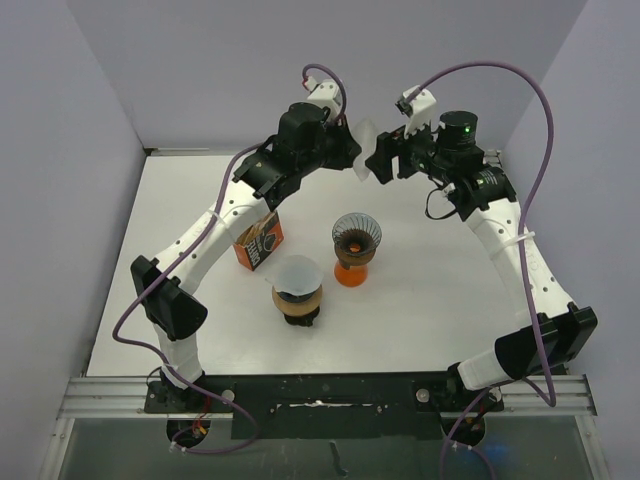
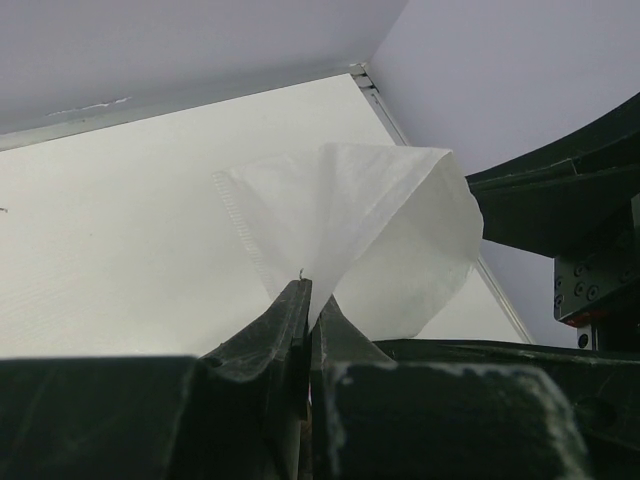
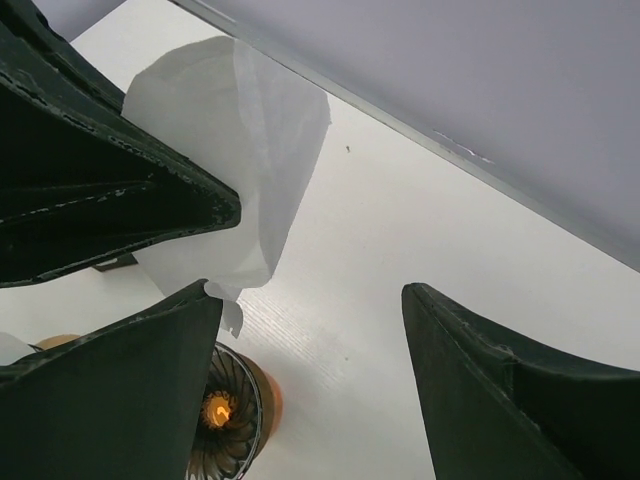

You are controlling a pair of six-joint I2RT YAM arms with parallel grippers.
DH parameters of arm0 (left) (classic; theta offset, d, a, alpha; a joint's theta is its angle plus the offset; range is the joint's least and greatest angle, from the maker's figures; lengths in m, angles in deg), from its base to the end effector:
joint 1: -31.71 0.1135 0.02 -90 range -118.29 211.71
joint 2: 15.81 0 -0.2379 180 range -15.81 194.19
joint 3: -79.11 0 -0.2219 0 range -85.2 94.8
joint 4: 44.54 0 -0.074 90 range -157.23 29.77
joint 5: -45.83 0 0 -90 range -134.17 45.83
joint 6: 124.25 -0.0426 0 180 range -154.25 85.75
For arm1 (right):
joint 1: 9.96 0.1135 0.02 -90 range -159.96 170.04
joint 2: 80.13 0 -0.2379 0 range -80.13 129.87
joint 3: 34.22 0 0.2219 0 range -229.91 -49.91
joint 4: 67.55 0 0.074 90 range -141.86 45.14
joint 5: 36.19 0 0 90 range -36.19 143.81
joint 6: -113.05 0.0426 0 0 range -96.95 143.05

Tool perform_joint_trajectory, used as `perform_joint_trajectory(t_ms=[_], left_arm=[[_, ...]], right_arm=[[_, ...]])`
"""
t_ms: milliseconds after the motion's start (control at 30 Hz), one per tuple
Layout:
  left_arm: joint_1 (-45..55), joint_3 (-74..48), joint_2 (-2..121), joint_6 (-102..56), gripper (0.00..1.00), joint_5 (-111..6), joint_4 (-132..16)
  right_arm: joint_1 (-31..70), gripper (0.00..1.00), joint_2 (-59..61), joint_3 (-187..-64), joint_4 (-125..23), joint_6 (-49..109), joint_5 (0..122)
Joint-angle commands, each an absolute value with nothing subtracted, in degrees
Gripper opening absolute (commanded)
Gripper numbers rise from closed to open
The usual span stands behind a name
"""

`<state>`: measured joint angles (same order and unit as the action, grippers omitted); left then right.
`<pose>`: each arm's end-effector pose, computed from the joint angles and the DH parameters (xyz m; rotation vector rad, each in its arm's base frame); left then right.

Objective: Place the coffee filter in the dripper
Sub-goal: Place the coffee filter in the coffee dripper.

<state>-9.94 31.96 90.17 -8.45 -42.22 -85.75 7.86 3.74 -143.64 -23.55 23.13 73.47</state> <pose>0.2971 -0.2623 0.4136 0.2365 1.8808 -0.7903 0.2841 0.1064 0.4096 -0.5258 1.8351 0.5366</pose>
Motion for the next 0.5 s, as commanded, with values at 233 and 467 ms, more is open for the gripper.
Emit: perform_joint_trajectory(t_ms=[233,467], left_arm=[[-10.21,35.82,90.60,-6.35,0.00,-41.36,-85.37],[-10.21,36.44,90.81,-6.00,0.00,-40.71,-85.75]], right_arm=[[7.05,0.73,1.22,-143.03,-26.31,24.59,70.45],[6.58,0.73,0.66,-140.80,-27.44,25.28,74.83]])
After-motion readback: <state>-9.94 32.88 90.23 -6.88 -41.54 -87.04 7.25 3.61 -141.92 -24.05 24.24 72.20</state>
